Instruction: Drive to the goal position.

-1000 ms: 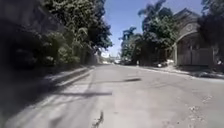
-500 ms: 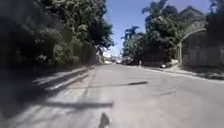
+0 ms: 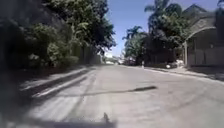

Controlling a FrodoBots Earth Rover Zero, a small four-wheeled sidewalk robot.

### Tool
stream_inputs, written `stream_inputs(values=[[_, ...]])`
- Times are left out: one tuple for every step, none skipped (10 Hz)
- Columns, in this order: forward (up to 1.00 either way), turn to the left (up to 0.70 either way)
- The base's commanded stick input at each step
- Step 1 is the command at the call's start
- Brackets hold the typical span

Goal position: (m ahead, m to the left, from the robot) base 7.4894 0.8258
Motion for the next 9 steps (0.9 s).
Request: stream_inputs(values=[[1.00, 0.00], [1.00, 0.00], [1.00, 0.00], [1.00, 0.00], [1.00, 0.00], [1.00, 0.00], [1.00, 0.00], [1.00, 0.00], [1.00, 0.00]])
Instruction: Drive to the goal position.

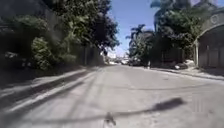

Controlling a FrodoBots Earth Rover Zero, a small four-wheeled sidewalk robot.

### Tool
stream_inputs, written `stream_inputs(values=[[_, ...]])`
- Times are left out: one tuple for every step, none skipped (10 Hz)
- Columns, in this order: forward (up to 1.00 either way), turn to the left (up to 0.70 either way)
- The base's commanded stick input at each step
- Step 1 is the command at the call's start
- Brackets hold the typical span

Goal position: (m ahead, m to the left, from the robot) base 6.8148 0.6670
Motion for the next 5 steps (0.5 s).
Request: stream_inputs(values=[[1.00, 0.00], [1.00, 0.00], [1.00, 0.00], [1.00, 0.00], [1.00, 0.00]])
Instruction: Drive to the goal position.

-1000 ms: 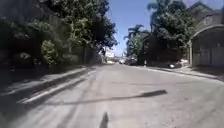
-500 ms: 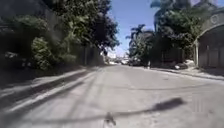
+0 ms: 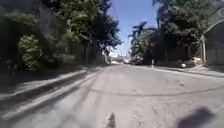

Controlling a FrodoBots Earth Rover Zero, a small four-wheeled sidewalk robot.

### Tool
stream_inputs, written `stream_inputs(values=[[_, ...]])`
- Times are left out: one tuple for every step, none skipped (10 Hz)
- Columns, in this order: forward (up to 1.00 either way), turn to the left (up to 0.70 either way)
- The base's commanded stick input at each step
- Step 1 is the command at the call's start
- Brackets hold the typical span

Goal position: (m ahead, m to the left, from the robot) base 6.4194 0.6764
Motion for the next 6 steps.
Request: stream_inputs(values=[[1.00, 0.00], [1.00, 0.00], [1.00, 0.00], [1.00, 0.00], [1.00, 0.00], [1.00, 0.00]])
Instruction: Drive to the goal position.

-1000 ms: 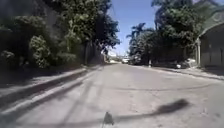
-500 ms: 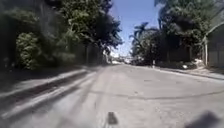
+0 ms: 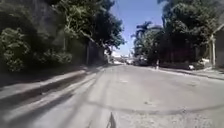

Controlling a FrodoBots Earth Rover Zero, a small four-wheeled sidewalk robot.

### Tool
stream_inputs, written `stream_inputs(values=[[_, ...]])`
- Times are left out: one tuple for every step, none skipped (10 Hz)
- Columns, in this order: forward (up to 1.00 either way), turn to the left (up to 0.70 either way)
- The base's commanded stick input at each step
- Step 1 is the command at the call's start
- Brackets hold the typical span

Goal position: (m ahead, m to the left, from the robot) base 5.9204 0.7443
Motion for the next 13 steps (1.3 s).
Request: stream_inputs(values=[[1.00, 0.00], [1.00, -0.01], [1.00, -0.06], [1.00, -0.15], [1.00, -0.38], [1.00, -0.38], [1.00, -0.18], [1.00, 0.00], [1.00, 0.00], [1.00, 0.00], [1.00, 0.00], [1.00, 0.00], [1.00, 0.00]])
